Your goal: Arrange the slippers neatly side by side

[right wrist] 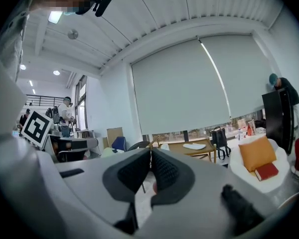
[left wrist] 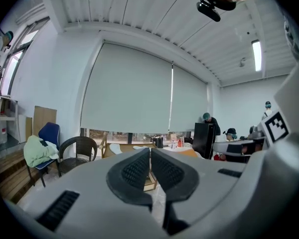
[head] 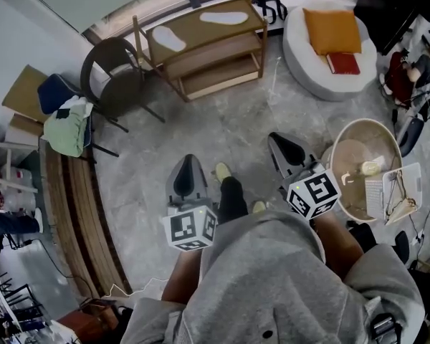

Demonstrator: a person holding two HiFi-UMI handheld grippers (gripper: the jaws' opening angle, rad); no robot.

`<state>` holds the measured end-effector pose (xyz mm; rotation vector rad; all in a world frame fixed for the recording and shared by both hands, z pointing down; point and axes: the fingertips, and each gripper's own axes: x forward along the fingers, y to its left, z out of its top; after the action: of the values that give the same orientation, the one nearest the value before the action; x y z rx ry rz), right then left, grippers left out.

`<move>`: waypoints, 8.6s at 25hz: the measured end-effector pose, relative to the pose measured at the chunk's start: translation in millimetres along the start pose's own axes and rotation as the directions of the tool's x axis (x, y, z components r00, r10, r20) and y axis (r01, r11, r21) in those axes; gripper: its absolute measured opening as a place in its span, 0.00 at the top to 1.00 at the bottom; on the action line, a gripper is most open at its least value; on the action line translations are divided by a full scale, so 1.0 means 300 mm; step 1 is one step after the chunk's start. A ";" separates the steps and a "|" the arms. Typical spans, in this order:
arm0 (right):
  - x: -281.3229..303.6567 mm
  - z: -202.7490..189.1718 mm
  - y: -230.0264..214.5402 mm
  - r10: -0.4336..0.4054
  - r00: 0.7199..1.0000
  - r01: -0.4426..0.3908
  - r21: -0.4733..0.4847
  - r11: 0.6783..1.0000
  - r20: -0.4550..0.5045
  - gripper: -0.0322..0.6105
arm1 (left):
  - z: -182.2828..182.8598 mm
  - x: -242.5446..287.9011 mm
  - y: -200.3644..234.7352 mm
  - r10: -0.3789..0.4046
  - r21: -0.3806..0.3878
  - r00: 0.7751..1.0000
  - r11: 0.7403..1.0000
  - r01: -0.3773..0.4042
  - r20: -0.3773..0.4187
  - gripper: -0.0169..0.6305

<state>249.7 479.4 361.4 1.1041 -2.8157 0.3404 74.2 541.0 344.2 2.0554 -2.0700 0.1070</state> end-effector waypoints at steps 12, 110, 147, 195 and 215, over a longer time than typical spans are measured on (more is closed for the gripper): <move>0.290 0.056 -0.098 -0.002 0.999 0.002 0.004 1.000 -0.044 0.91 | 0.058 0.278 0.135 0.000 -0.019 0.999 1.000 -0.001 -0.037 0.94; 1.778 0.319 -1.125 0.030 0.987 -0.029 0.007 1.000 -0.158 0.91 | 0.350 1.989 0.532 0.068 -0.019 0.986 0.997 -0.072 -0.151 0.94; 2.082 0.251 -1.228 0.054 0.966 -0.036 0.076 0.996 -0.253 0.91 | 0.037 2.370 0.933 0.259 -0.065 0.867 0.947 -0.315 -0.425 0.75; 2.315 0.207 -1.226 -0.057 0.919 0.060 -0.006 0.998 -0.390 0.91 | -0.385 2.627 1.027 0.192 0.074 0.707 0.978 -0.194 -0.681 0.92; 2.192 0.189 -1.298 -0.138 0.911 0.154 0.009 0.988 -0.388 0.91 | -0.482 2.720 0.870 0.120 0.089 0.640 0.993 -0.080 -0.759 0.92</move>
<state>32.3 -244.9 485.7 1.1057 -2.3759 0.5369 -166.9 -222.7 681.2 1.4869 -1.6083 0.8945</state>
